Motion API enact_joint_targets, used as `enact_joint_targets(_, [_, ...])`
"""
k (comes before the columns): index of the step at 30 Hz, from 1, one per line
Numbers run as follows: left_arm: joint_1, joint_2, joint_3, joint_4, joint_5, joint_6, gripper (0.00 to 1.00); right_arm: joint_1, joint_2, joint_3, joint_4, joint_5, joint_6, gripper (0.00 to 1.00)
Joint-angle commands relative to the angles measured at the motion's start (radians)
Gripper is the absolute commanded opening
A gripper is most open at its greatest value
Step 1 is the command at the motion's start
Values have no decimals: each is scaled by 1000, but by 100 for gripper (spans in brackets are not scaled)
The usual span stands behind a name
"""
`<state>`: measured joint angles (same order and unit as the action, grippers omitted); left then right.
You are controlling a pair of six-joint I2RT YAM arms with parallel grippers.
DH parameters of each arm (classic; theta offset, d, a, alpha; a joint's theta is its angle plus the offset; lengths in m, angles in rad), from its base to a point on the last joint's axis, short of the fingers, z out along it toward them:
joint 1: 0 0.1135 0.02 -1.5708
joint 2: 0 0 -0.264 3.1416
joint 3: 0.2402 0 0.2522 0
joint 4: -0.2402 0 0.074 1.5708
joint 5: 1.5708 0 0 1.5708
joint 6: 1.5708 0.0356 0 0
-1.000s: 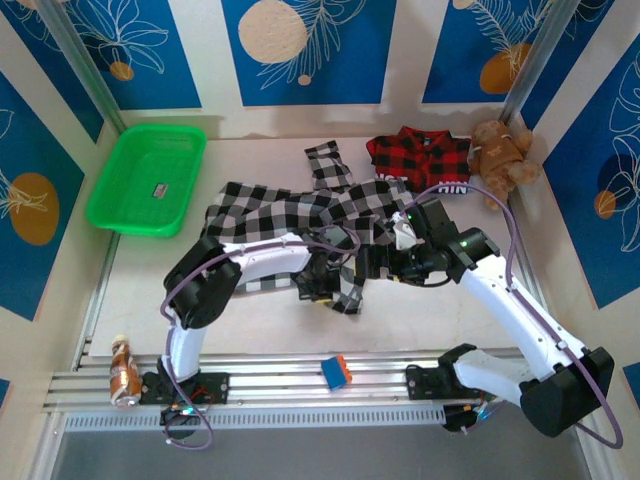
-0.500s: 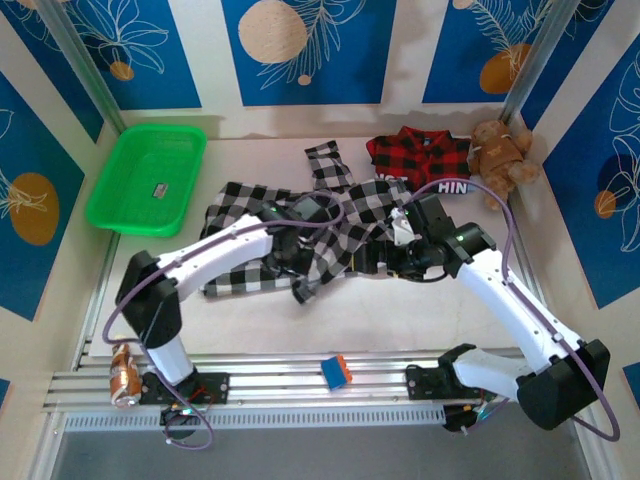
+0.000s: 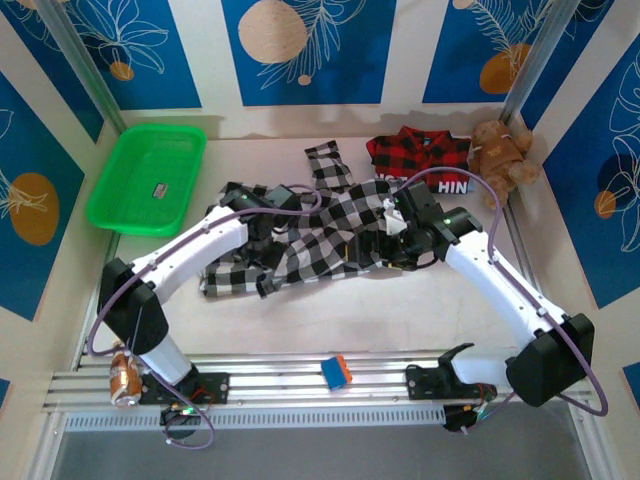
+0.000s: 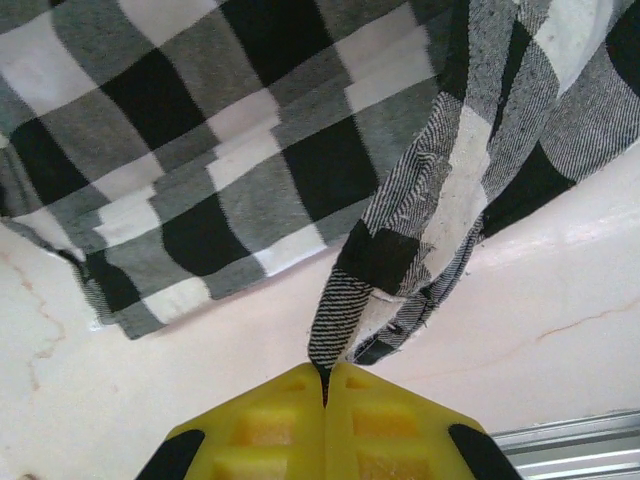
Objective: Fold and stack the long sleeve shirts
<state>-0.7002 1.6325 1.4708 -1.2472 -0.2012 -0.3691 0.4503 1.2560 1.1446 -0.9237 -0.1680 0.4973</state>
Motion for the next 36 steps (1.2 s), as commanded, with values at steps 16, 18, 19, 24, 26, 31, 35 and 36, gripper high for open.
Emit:
enact_joint_targets(16, [129, 68, -5, -58, -103, 175, 0, -1, 149, 66, 14, 33, -30, 100])
enact_joint_targets(18, [136, 82, 0, -61, -110, 188, 0, -1, 154, 64, 17, 33, -27, 100])
enact_joint_targets(19, [139, 88, 0, -61, -116, 193, 0, -1, 158, 64, 17, 33, -27, 100])
enact_joint_targets(24, [157, 107, 0, -52, -119, 211, 0, -1, 168, 64, 16, 37, -27, 100])
enact_joint_targets(26, [168, 116, -2, -47, -118, 215, 0, -1, 172, 62, 17, 39, -25, 100])
enact_joint_targets(31, [189, 142, -4, -40, -134, 233, 0, 4, 178, 52, 19, 41, -21, 100])
enact_joint_targets(35, [204, 154, -11, -29, -144, 255, 0, 6, 178, 47, 18, 42, -17, 100])
enact_joint_targets(36, [209, 158, -13, -25, -146, 261, 0, 7, 179, 46, 18, 42, -16, 100])
